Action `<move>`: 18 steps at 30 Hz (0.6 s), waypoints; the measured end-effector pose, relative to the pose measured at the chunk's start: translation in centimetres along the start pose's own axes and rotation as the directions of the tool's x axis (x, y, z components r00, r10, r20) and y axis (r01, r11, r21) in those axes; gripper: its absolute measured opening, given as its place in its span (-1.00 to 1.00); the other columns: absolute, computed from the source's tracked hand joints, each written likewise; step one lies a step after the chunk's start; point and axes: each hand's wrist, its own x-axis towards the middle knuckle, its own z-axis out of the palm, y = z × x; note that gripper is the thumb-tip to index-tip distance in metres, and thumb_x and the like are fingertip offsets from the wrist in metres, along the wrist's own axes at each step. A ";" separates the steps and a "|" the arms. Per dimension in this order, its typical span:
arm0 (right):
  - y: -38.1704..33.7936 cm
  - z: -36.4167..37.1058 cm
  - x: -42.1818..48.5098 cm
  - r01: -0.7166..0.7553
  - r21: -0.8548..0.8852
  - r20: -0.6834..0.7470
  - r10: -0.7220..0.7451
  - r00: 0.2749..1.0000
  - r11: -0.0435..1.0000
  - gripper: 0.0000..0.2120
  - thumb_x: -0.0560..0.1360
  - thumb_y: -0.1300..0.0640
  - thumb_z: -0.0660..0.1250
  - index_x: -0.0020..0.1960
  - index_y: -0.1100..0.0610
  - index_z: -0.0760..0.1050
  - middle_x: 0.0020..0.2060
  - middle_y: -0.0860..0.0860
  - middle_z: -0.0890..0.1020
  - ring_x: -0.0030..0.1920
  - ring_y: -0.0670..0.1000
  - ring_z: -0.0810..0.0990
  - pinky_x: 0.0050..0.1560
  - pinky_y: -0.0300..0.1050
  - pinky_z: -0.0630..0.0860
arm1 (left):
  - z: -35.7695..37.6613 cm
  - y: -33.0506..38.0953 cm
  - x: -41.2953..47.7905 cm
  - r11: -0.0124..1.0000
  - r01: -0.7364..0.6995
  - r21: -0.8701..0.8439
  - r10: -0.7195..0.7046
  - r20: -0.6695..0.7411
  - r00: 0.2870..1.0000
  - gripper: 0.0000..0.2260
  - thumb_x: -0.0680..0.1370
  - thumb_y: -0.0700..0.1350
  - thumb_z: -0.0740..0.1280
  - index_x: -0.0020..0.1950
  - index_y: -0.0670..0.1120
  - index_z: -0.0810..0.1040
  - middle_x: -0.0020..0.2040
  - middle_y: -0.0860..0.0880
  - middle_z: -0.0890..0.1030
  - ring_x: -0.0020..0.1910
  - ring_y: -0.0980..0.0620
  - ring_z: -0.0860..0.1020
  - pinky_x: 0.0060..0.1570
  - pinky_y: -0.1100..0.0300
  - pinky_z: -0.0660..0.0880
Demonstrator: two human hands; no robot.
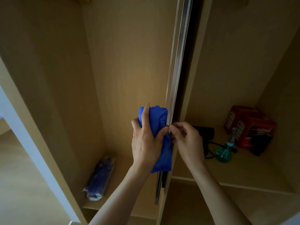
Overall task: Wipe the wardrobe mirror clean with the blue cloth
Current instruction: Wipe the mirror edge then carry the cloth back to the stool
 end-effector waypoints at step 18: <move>0.4 0.6 3.4 0.014 -0.274 -0.028 -0.022 0.999 0.962 -0.68 0.61 -0.15 0.25 -0.13 0.05 0.59 -0.30 -0.09 0.65 -0.26 -0.10 0.64 -0.20 0.10 0.62 | 2.2 -0.8 3.5 1.000 0.023 0.002 -0.023 0.009 1.000 -0.26 0.56 0.26 0.34 0.61 0.26 -0.02 0.31 -0.02 0.29 0.01 0.02 0.48 -0.06 0.09 0.49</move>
